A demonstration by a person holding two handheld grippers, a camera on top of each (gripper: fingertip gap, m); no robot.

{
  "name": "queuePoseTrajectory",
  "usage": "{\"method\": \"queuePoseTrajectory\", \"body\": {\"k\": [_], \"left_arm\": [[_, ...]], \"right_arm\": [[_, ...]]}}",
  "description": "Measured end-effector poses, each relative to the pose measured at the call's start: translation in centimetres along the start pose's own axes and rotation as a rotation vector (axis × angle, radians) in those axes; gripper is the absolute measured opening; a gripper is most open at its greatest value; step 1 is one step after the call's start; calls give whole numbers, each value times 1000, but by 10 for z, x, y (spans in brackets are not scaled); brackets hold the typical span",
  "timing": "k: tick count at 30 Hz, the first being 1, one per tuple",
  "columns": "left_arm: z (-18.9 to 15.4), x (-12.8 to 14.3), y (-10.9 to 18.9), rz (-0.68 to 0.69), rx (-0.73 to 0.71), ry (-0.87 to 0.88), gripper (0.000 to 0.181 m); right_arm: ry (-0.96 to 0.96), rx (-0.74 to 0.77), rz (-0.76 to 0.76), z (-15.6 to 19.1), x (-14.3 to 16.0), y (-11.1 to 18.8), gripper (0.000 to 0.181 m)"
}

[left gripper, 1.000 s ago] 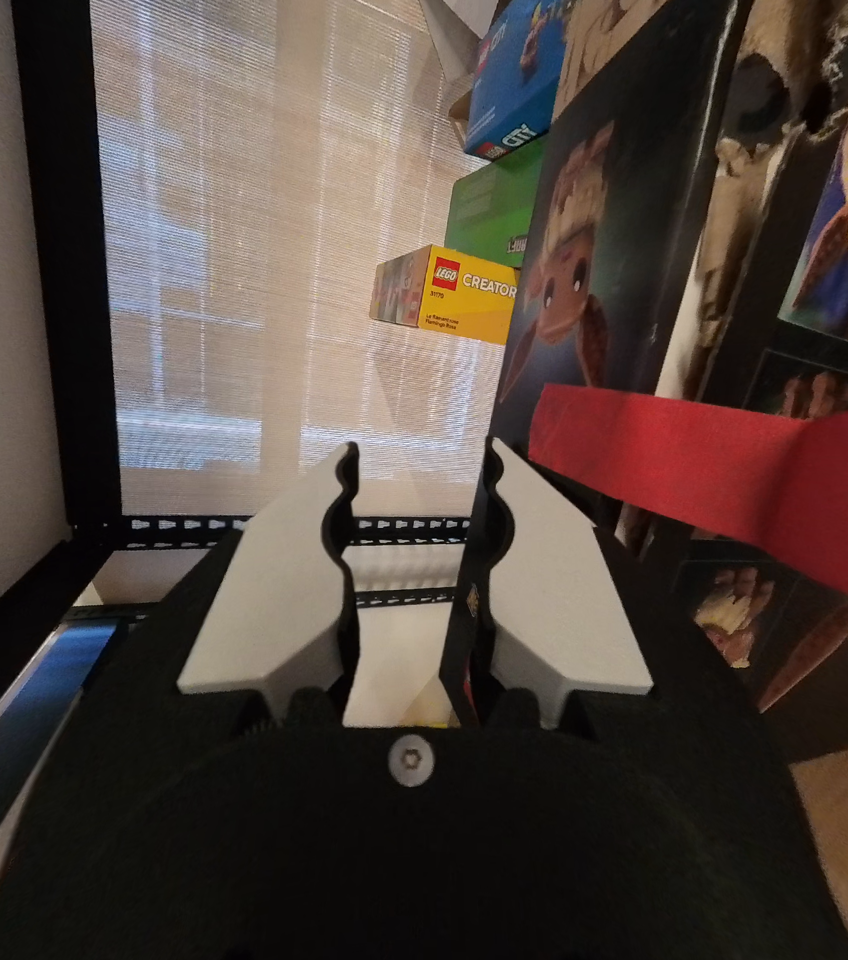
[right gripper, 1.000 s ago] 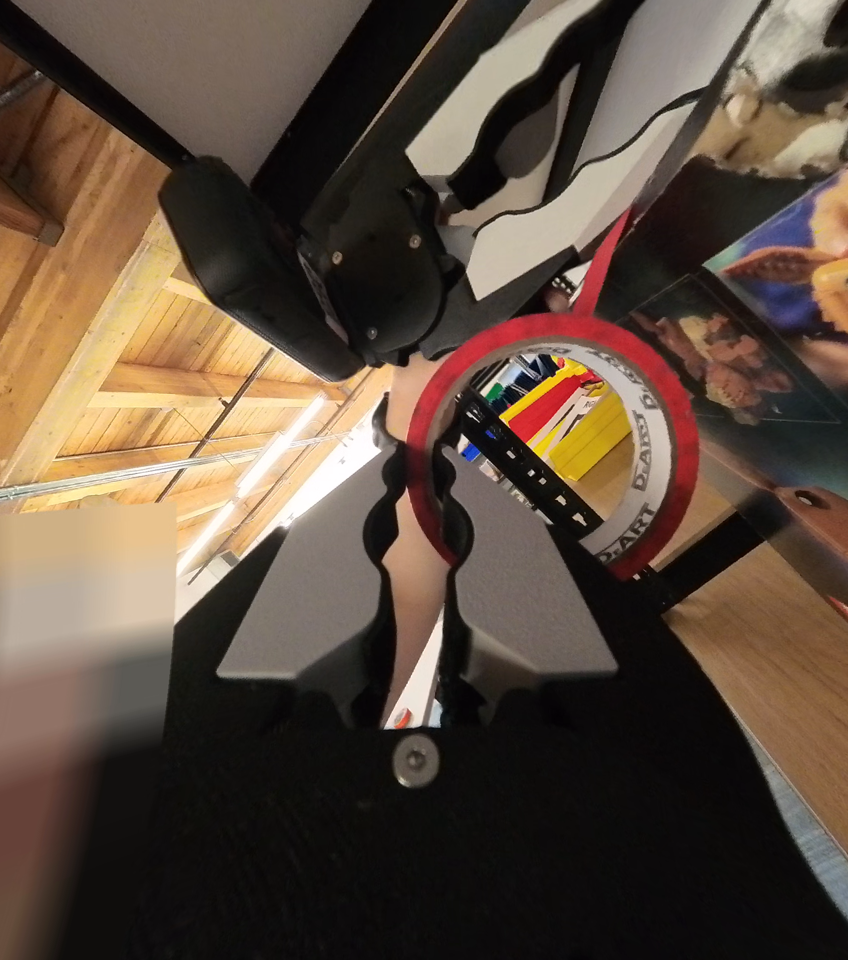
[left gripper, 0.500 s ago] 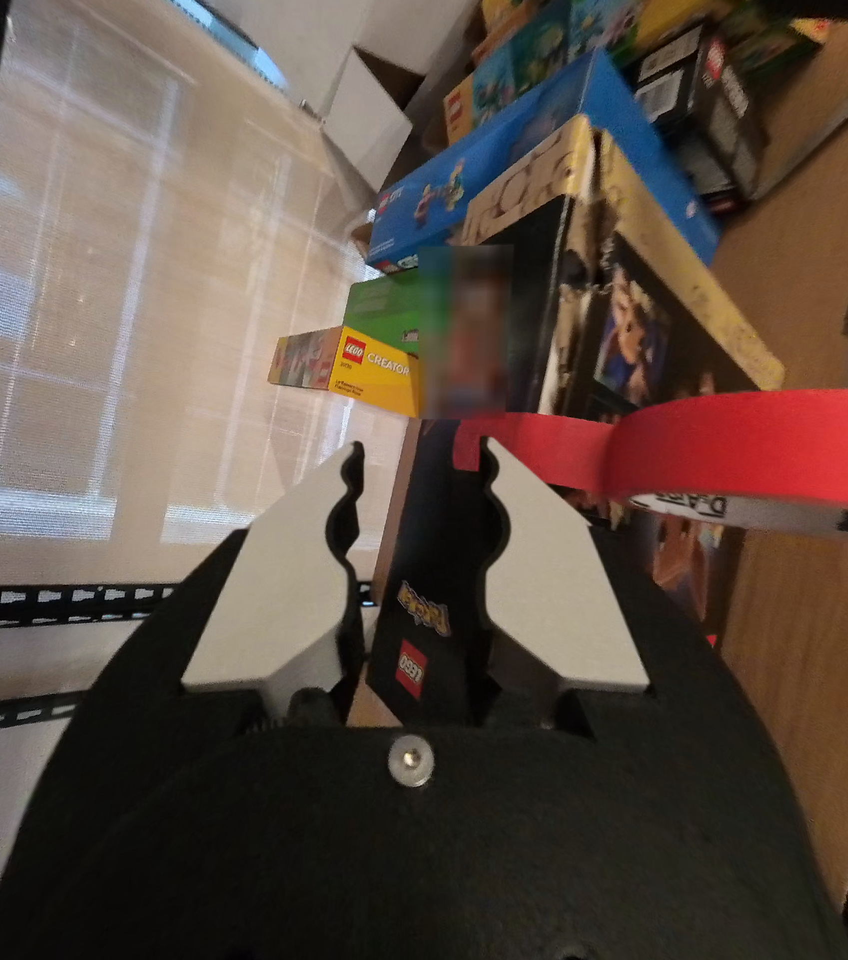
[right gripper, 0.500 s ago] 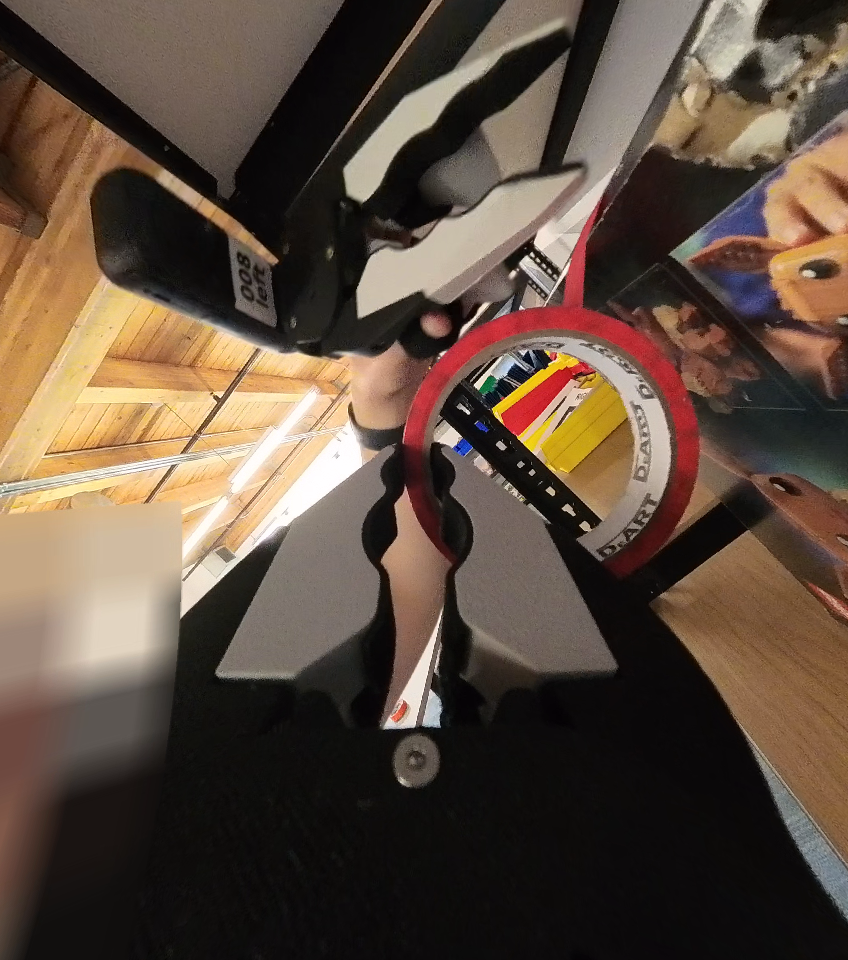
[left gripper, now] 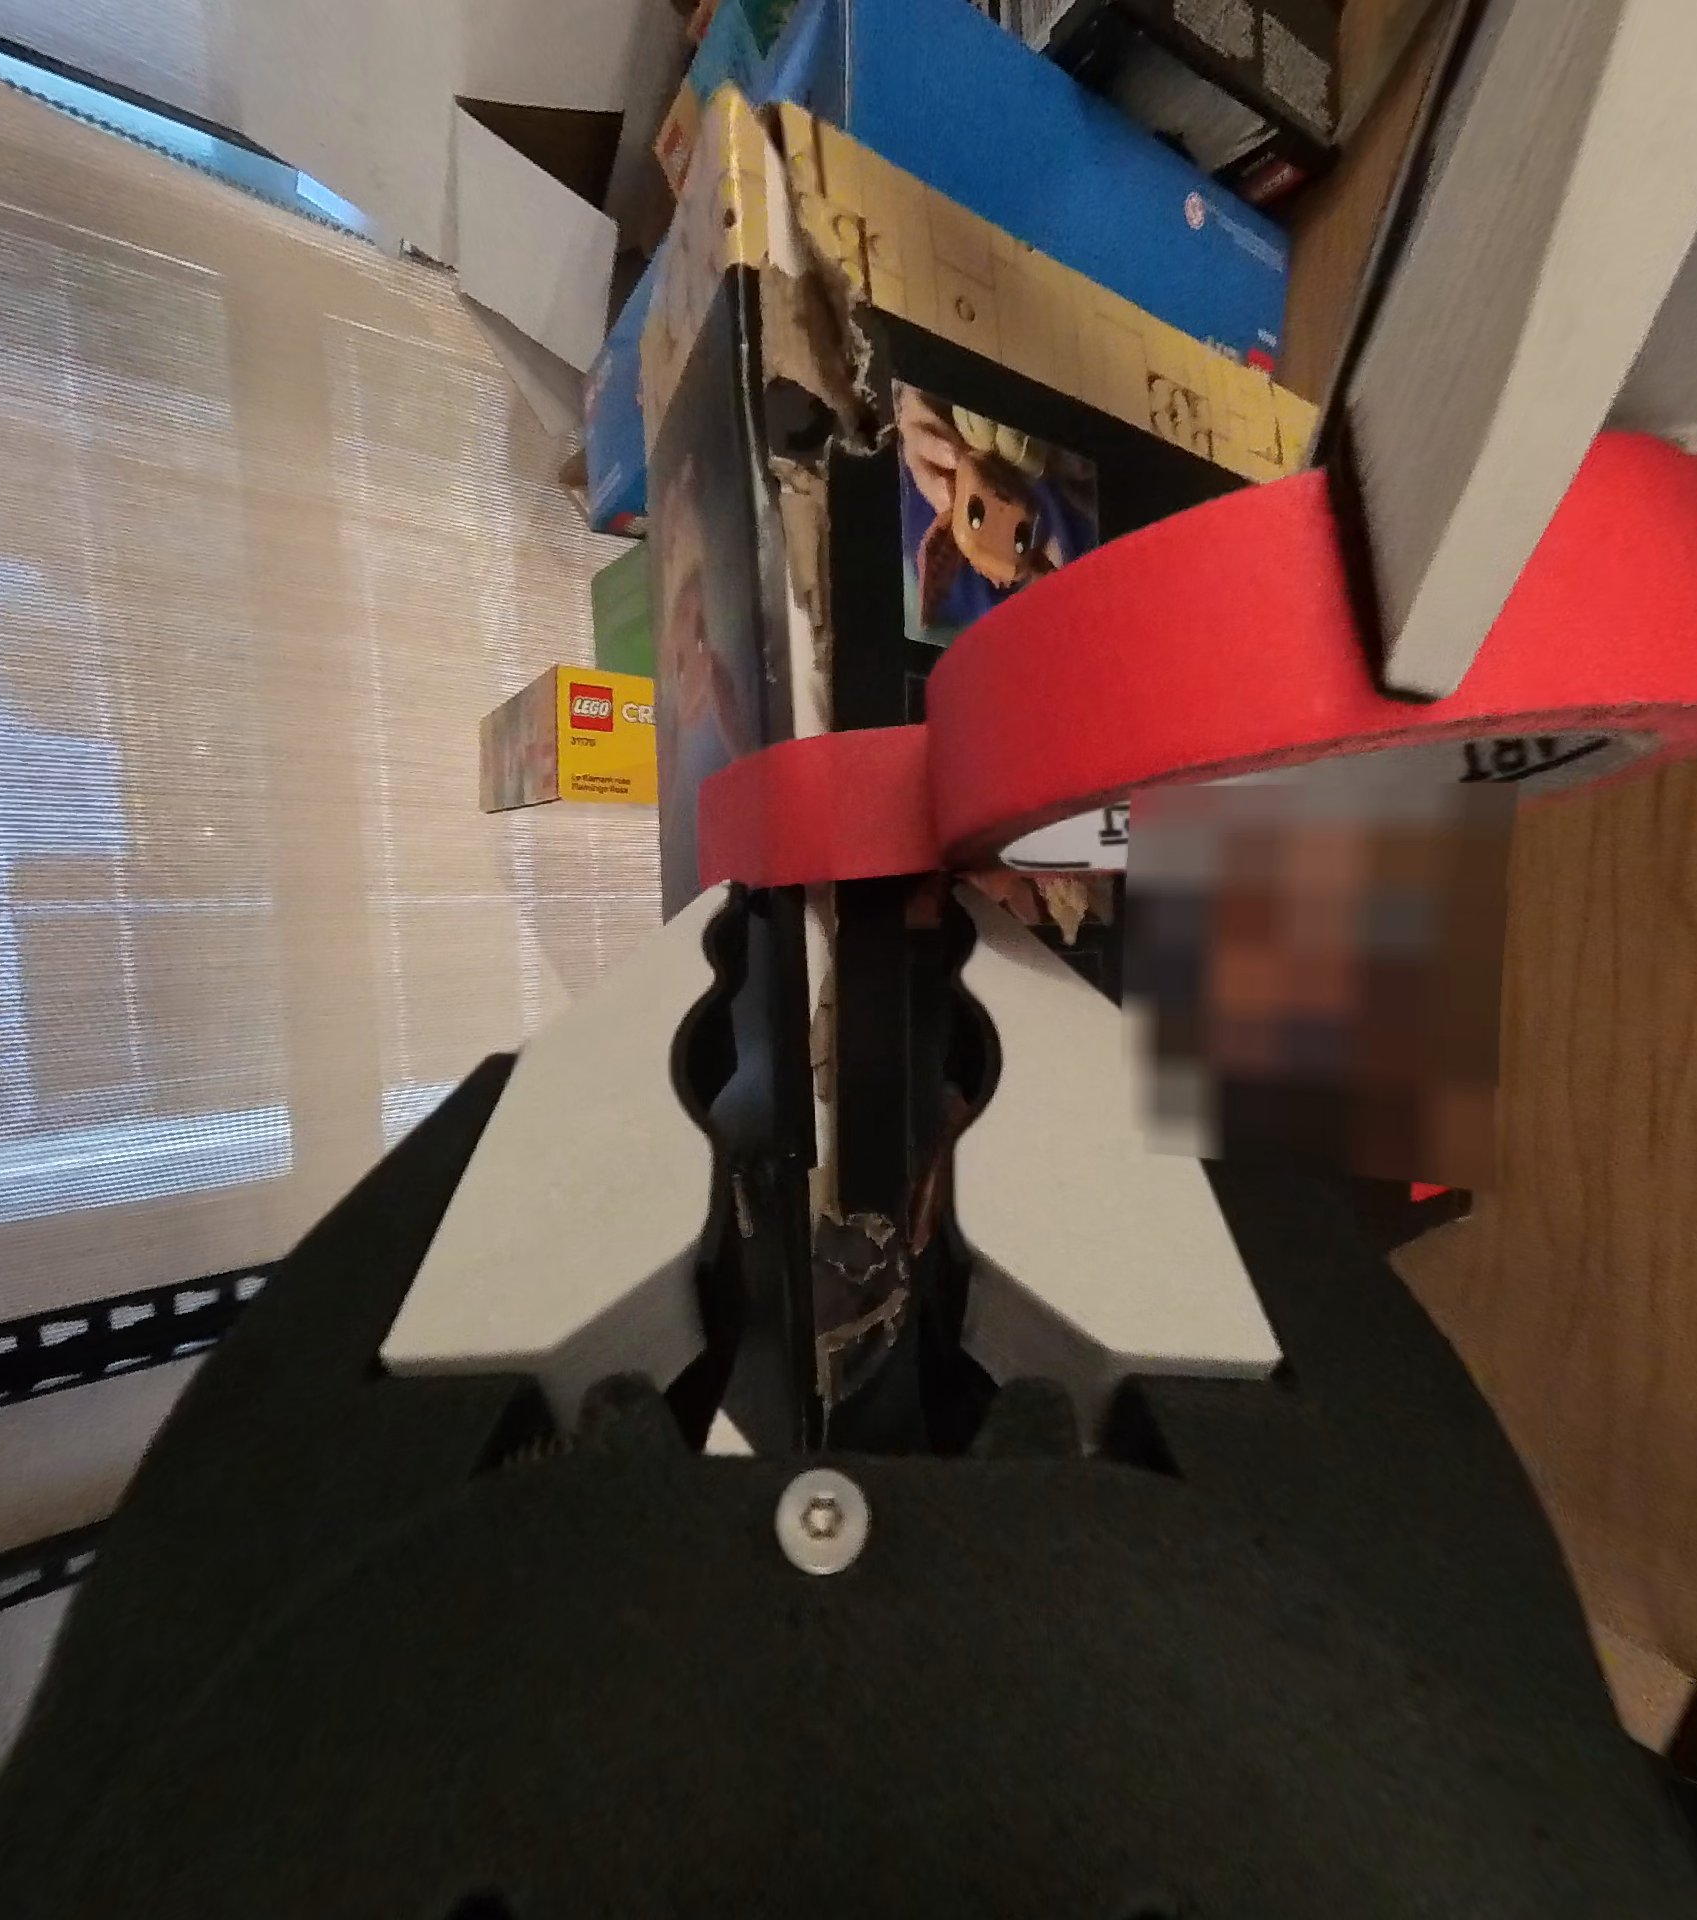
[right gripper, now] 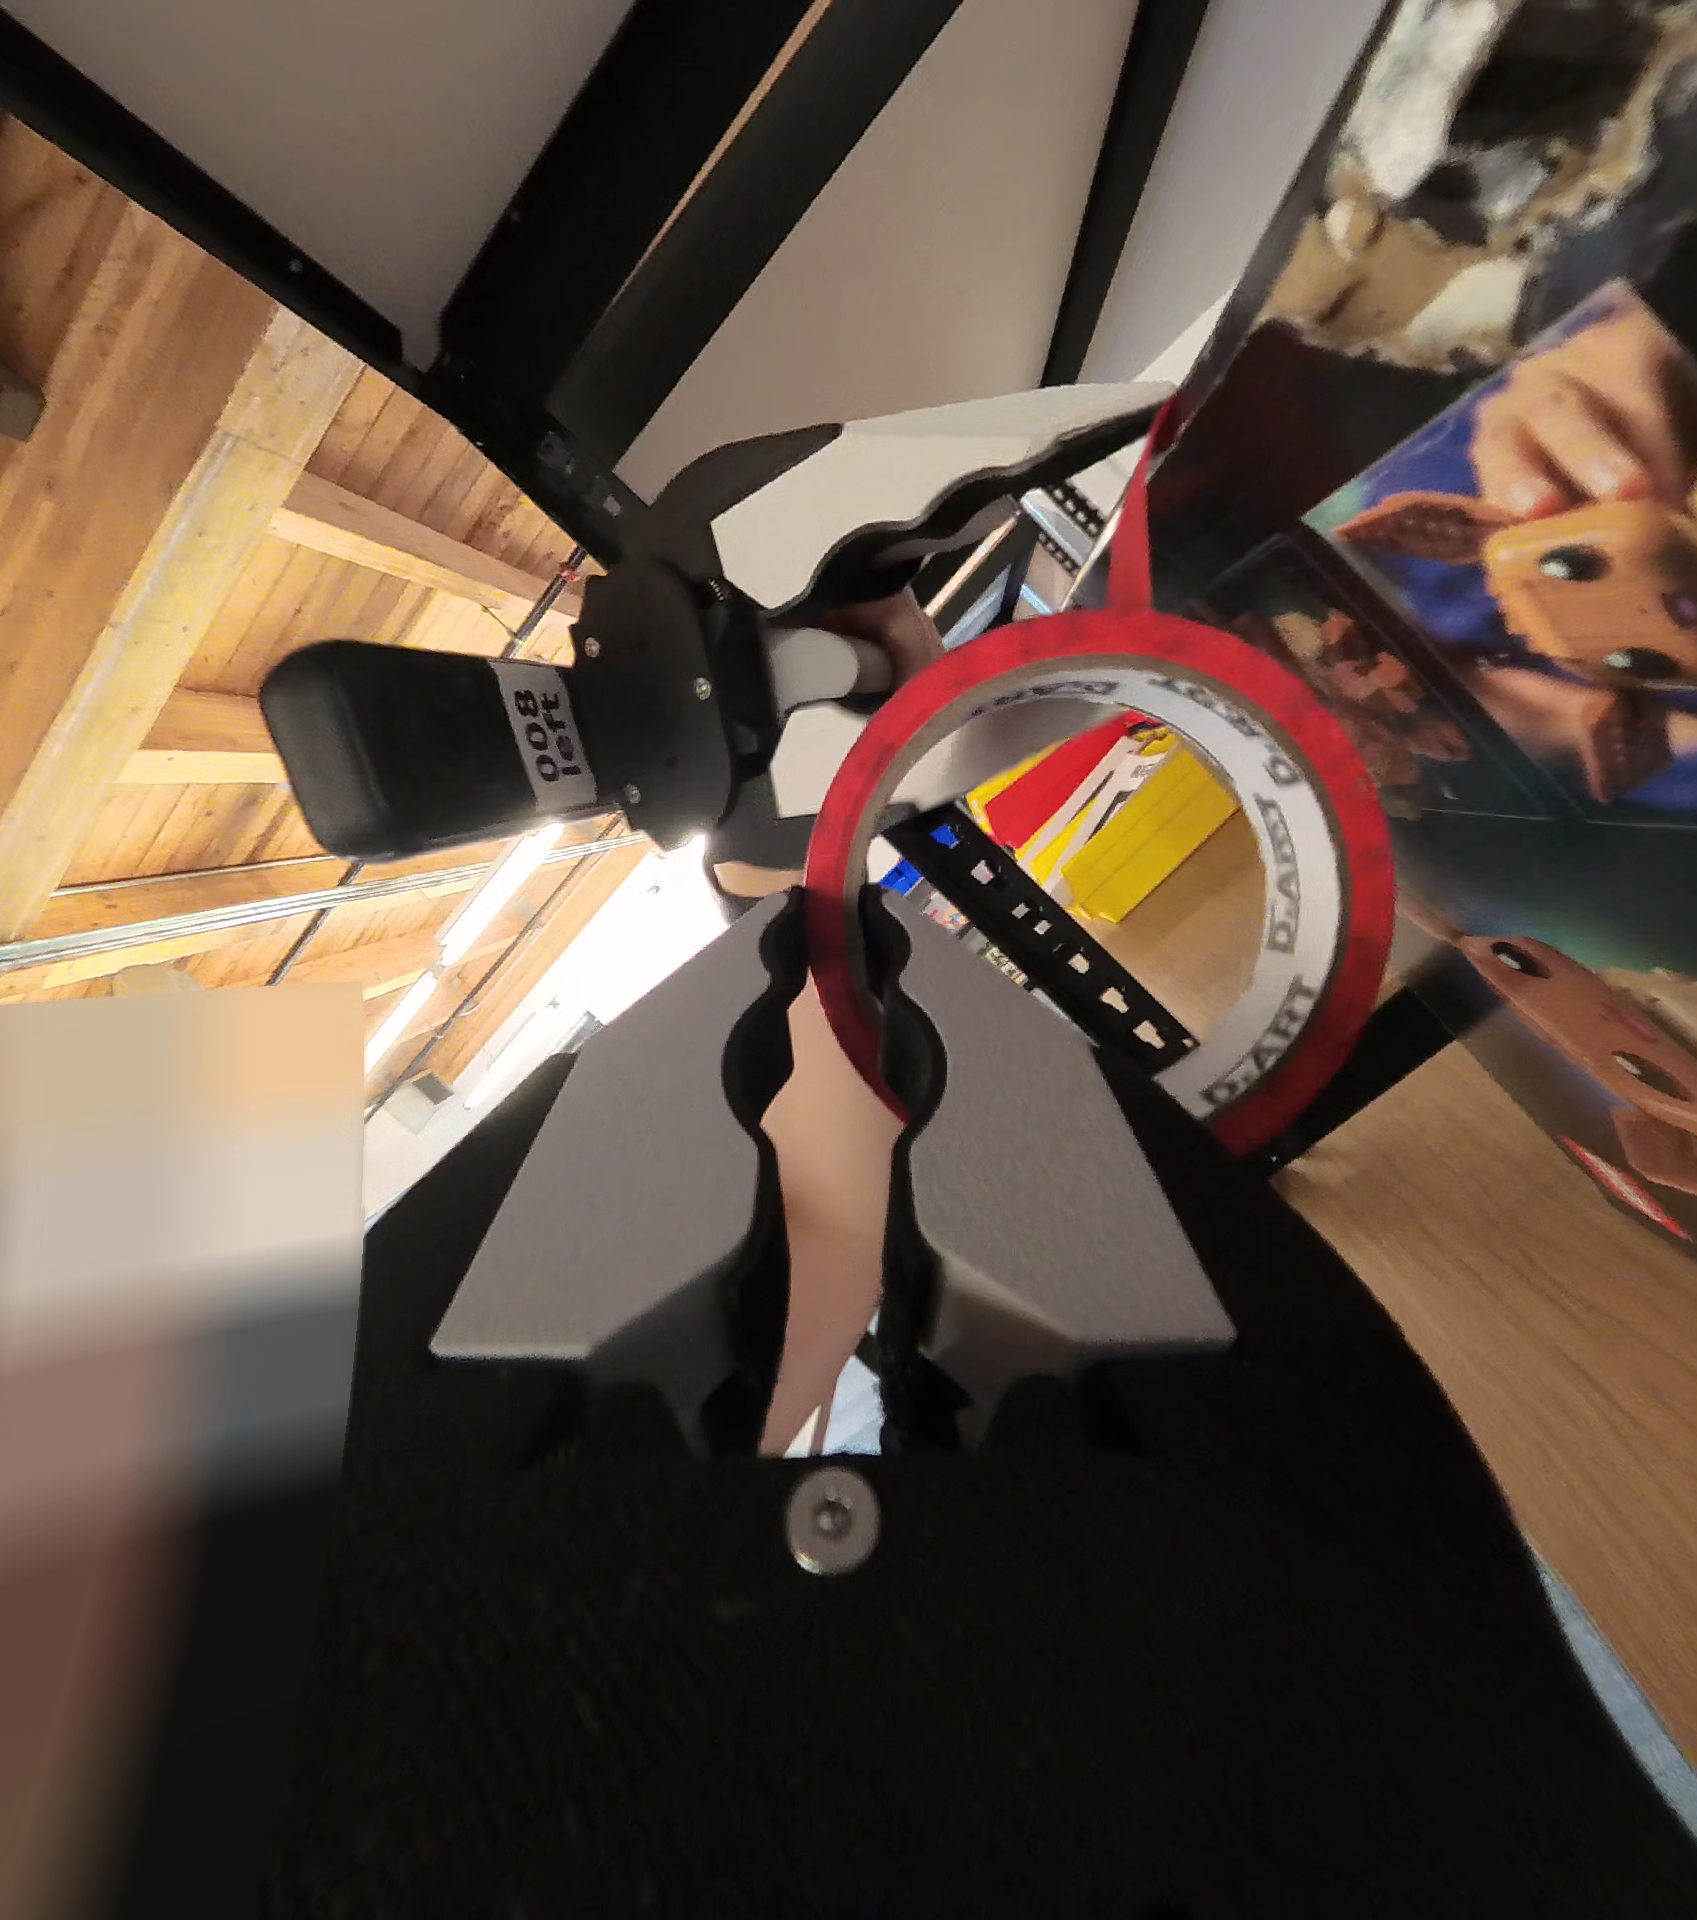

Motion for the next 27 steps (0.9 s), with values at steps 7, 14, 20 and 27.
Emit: {"method": "queuePoseTrajectory", "body": {"k": [7, 14, 20, 27], "left_arm": [[0, 3, 1, -33, -12, -9, 27], [0, 7, -2, -68, -33, -3, 23], [0, 8, -1, -82, -27, 17, 22], [0, 12, -1, -158, -22, 82, 21]], "right_arm": [[-15, 8, 18, -3, 4, 0, 8], [-4, 30, 20, -5, 10, -2, 9], [-9, 40, -4, -10, 14, -1, 10], [2, 13, 1, -18, 19, 1, 12]]}}
Point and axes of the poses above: each gripper's, where its closed fingertips meet, y back along the fingers, x out of its underside, z = x × y across the jaws, the point moved 7 cm from there along y, back along the fingers, and after that the axes turned 4 degrees about -z, right-handed, at the moved point
